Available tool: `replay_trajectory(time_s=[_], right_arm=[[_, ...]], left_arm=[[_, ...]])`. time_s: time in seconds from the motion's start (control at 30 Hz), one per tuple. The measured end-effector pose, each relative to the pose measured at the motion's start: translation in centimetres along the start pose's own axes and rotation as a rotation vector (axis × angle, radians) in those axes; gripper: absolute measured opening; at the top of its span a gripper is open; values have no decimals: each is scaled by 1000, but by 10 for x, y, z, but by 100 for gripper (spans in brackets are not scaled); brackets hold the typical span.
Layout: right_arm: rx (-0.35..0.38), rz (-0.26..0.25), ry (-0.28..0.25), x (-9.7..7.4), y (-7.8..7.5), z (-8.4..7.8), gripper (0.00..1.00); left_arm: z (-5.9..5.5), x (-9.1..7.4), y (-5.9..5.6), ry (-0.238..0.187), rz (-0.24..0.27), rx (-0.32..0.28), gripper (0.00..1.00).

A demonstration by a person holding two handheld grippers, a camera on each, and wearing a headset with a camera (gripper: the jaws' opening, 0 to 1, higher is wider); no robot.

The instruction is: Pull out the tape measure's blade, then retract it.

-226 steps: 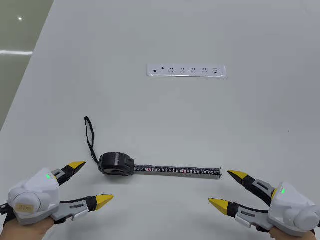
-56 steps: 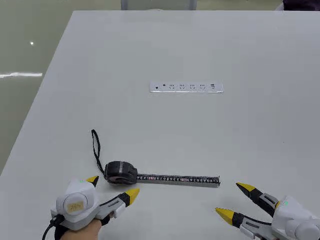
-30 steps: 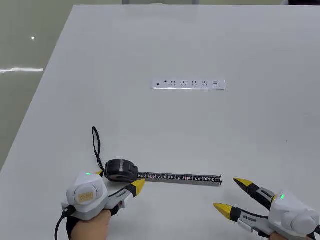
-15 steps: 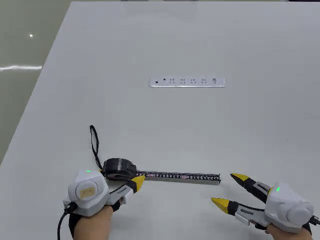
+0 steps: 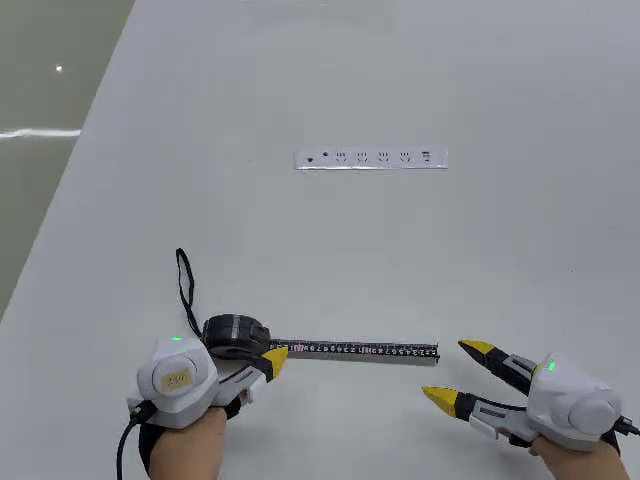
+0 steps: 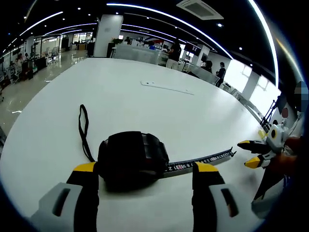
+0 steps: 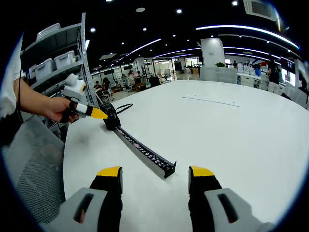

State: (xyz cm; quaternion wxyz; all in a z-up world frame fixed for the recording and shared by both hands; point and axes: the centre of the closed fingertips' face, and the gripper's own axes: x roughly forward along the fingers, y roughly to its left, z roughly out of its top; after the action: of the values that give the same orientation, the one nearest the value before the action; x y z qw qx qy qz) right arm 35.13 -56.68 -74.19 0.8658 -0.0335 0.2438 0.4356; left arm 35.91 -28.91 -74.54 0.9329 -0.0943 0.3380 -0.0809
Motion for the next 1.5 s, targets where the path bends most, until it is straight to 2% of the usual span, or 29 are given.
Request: replay_trajectory(time_s=[0.9,1.13,1.5], right_arm=[[-29,22,29,14,-13,-4,53],[-35,38,33,18,-13,-7,52],[-41,66,35,22,-14,-8,50]], left_arm=[[0,6,6,24,85,-41,75],[0,8,7,40,112,-34,74],[0,10,11,41,153,-66,72]])
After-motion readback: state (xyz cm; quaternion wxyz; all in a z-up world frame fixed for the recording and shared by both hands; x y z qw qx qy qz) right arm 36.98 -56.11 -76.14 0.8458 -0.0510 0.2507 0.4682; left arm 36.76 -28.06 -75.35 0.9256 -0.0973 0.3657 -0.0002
